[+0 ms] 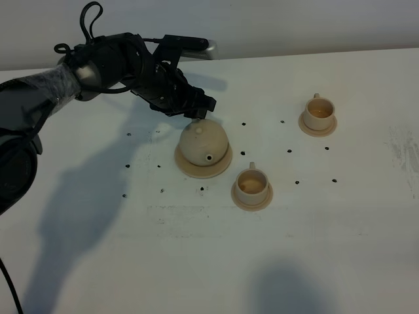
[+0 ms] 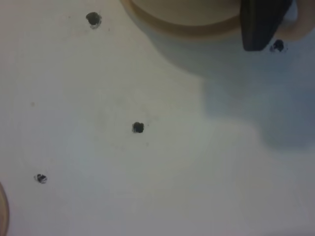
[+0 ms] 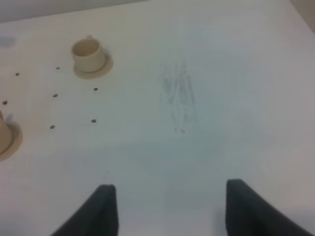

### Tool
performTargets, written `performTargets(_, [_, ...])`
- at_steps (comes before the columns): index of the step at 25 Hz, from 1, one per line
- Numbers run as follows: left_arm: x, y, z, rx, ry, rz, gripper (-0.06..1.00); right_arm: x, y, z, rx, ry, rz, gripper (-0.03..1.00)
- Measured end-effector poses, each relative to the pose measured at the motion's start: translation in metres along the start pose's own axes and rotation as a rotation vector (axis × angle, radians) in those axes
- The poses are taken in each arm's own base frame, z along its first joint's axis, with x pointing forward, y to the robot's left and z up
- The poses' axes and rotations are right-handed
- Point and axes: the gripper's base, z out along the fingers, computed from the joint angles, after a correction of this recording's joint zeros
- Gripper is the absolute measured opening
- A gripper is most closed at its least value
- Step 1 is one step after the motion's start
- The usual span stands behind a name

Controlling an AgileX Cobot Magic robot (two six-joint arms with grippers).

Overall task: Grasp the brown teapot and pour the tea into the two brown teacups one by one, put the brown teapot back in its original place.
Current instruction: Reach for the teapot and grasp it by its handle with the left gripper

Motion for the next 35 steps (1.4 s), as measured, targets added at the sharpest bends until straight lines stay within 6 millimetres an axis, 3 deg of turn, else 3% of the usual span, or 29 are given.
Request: performTargets(35, [0.001, 0.013, -0.002, -0.059, 0.006, 0.044, 0.50, 0.000, 0.000, 0.000, 0.000, 0.000, 0.000, 0.47])
